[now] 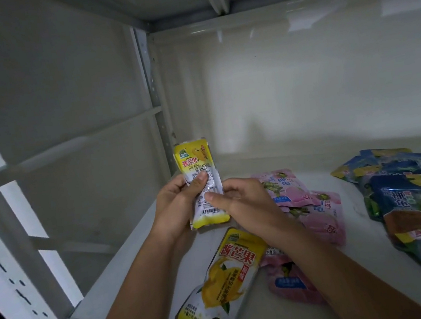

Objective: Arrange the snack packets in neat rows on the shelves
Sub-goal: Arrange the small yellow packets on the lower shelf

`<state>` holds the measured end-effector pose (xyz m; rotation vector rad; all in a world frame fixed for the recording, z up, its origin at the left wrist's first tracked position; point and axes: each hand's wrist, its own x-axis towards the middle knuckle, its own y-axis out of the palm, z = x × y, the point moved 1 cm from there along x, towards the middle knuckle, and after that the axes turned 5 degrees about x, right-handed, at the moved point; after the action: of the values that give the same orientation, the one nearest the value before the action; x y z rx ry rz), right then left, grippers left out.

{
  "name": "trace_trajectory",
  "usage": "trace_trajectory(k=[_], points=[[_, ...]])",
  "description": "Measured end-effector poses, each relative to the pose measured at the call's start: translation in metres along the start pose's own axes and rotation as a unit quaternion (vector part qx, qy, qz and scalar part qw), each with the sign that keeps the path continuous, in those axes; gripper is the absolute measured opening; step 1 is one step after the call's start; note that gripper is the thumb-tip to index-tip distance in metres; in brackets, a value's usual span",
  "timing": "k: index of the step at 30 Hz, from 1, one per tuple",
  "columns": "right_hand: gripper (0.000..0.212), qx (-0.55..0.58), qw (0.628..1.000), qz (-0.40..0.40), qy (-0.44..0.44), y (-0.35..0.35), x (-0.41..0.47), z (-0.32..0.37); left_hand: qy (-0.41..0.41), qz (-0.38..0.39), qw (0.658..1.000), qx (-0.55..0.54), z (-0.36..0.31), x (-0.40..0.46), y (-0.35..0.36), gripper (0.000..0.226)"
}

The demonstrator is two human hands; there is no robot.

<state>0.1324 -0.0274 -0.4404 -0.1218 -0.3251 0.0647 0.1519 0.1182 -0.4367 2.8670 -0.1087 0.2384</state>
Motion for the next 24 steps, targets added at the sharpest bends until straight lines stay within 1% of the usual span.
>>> trace_trajectory(k=[2,5,7,9,12,15,19,20,21,23,24], points=[[0.014,-0.01,1.0,-0.005,-0.009,-0.0007,-0.0001,-0.0018,-0.009,0.007,1.0,-0.016,0.0005,0.0005,0.0005,0.032],[0.008,0.012,1.0,-0.009,0.002,-0.0037,0.0017,-0.0039,-0.029,0.01,0.998,-0.05,-0.0004,0.0015,0.0014,0.039],[0.01,0.021,1.0,-0.012,0.012,-0.0036,0.0034,-0.0064,-0.032,0.01,0.998,-0.058,-0.0001,0.0007,0.0024,0.042],[0.011,0.033,0.999,-0.014,0.014,-0.0027,0.0038,-0.0057,-0.023,0.005,0.999,-0.041,0.0003,0.0006,0.0029,0.039],[0.01,0.053,0.998,0.009,0.012,-0.0006,0.002,-0.003,0.0,-0.011,1.0,-0.026,-0.0002,-0.0001,0.001,0.032],[0.009,0.031,0.999,0.018,-0.019,0.0005,-0.001,0.0021,0.014,-0.016,0.999,-0.043,-0.0019,0.0005,-0.0018,0.04],[0.004,-0.013,1.0,-0.004,-0.024,-0.0021,0.0017,-0.0031,-0.015,-0.004,0.999,-0.049,-0.0015,-0.0004,0.0003,0.042],[0.006,-0.023,0.999,-0.005,-0.021,-0.0026,0.0017,-0.003,-0.018,-0.004,0.999,-0.044,-0.0013,-0.0001,0.0007,0.041],[0.008,-0.028,0.999,-0.003,-0.016,-0.0028,0.0015,-0.002,-0.019,-0.005,0.999,-0.034,0.0,0.001,0.0,0.039],[0.003,-0.019,1.0,0.011,0.006,-0.0025,0.0005,0.0009,-0.022,-0.008,1.0,-0.015,0.0024,0.0027,-0.0021,0.034],[0.007,-0.017,1.0,0.014,0.019,-0.0017,0.0,0.0022,-0.027,-0.011,1.0,-0.007,0.0034,0.0032,-0.0027,0.032]])
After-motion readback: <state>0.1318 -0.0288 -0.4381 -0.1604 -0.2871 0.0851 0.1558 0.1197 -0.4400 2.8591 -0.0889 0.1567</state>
